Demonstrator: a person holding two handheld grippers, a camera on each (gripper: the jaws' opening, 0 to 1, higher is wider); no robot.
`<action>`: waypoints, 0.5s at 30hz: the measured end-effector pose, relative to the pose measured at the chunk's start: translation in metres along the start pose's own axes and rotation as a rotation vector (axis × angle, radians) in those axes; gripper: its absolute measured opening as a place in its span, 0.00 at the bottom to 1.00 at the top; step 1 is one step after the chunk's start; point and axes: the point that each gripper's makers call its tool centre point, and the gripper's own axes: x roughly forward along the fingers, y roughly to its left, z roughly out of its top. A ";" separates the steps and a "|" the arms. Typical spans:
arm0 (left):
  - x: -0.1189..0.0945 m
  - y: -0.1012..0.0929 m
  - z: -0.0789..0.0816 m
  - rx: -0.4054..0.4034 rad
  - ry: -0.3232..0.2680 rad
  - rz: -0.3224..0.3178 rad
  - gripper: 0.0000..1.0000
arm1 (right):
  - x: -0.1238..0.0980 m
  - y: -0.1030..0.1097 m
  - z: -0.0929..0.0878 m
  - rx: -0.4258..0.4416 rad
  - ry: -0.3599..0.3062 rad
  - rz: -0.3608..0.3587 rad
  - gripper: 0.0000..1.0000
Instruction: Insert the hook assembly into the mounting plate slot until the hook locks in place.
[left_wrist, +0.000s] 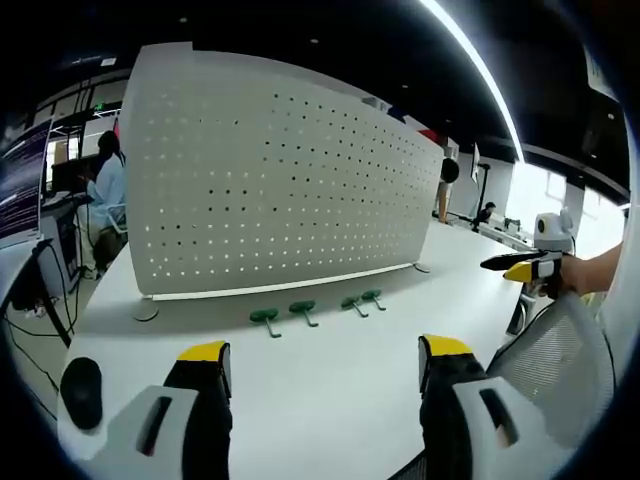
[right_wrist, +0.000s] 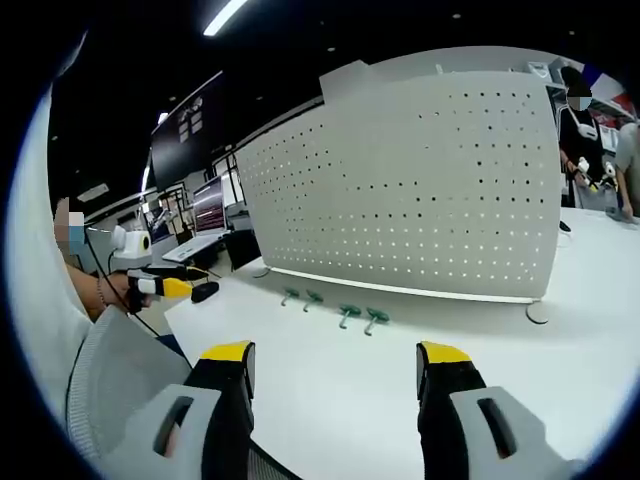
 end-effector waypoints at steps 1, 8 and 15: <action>0.000 0.000 0.000 0.000 -0.001 0.000 0.79 | 0.000 0.000 0.000 0.001 0.000 0.001 0.63; 0.000 0.000 -0.001 -0.001 0.001 0.001 0.79 | 0.001 0.000 -0.001 0.000 0.001 0.002 0.63; 0.000 0.000 0.000 0.001 0.000 0.001 0.78 | 0.001 0.000 0.000 -0.003 0.001 0.002 0.63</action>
